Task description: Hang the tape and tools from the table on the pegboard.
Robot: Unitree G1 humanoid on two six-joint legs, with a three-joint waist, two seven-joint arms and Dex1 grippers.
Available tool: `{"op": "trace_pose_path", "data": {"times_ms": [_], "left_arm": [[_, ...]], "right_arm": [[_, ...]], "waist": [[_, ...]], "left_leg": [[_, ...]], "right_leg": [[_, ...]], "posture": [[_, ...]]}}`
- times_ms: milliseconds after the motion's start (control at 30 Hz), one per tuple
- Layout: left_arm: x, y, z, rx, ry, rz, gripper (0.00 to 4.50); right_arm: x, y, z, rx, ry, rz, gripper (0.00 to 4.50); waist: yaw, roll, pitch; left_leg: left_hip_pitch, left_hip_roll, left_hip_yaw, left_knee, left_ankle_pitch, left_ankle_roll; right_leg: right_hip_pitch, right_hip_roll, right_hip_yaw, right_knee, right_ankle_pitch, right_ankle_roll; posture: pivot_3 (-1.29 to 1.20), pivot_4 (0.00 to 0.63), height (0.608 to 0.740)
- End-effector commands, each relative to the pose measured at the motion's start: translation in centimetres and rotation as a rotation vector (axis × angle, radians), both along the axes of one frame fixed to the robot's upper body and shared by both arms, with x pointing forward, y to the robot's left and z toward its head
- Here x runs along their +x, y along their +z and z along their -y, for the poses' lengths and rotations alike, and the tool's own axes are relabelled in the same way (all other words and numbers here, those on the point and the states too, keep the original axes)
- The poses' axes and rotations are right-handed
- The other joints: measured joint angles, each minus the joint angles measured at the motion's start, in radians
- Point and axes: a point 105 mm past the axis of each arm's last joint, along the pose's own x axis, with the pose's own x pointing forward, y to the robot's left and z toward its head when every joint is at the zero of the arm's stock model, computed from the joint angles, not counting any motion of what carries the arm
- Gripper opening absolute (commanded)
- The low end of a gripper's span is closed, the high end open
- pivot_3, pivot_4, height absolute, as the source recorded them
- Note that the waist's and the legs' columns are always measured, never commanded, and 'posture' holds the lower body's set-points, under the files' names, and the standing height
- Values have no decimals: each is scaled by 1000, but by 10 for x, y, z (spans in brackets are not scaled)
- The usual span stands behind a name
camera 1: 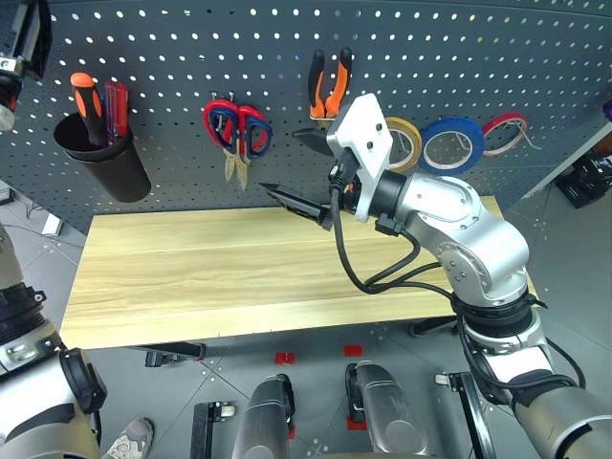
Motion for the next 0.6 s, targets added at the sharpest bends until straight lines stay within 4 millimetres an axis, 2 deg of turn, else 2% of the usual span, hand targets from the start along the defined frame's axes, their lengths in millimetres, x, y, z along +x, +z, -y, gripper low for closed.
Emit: {"op": "trace_pose_path", "data": {"times_ms": [33, 100, 167, 233, 300, 333, 433, 500, 600], "left_arm": [[-8, -19, 7, -69, 32, -66, 4333], [-5, -41, 10, -52, 97, -157, 4333], [-2, -90, 18, -43, 158, -305, 4333], [-9, -134, 38, -48, 108, -424, 4333], [-15, -160, 48, -113, 75, -474, 4333], [-18, -176, 54, -93, 68, -517, 4333], [-27, -211, 62, -82, 58, -609, 4333], [-32, -226, 60, -132, 50, -631, 4333], [-39, -243, 50, -143, 89, -655, 4333]], "right_arm": [[-2, 7, 11, 55, -1, 7, 4500], [0, 2, 15, 60, -11, -10, 4500], [10, -17, 23, 52, -74, -46, 4500], [18, -38, 29, 37, -140, -51, 4500], [25, -57, 35, 51, -213, -67, 4500], [28, -67, 38, 60, -249, -69, 4500], [36, -83, 51, 149, -363, -25, 4500], [42, -97, 66, 171, -473, 9, 4500], [53, -134, 97, 183, -618, -73, 4500]], "waist": [[-4, 3, -12], [-6, 3, -20], [-8, 5, -29], [-7, 7, -42], [0, 6, -44], [5, 5, -44], [17, 10, -56], [23, 14, -66], [40, 13, -79]], "left_leg": [[0, 0, 0, 0, 0, 0], [0, 0, 0, -1, 0, 0], [0, 0, 0, -1, 0, 0], [2, -1, 0, -1, -2, 2], [2, -1, 1, -1, -2, 2], [2, -1, 1, 0, -2, 2], [2, 0, 1, 0, -2, 3], [2, -1, 3, 0, -3, 4], [2, -1, 3, 1, -3, 5]], "right_leg": [[0, 0, 0, 0, 0, 0], [0, 0, 0, 0, 0, 0], [1, 0, 1, 0, 0, 0], [1, 0, 2, 0, 0, 0], [2, 0, 3, 0, 0, 0], [2, 1, 4, -1, 0, 0], [2, 1, 5, 0, 0, 0], [2, 1, 6, -1, 0, 0], [3, 1, 6, -1, 0, 0]], "posture": [[-211, 185, 740], [-202, 183, 740], [-195, 179, 740], [-190, 179, 740], [-180, 177, 740], [-179, 177, 740], [-173, 174, 740], [-168, 167, 740], [-166, 157, 740]]}}
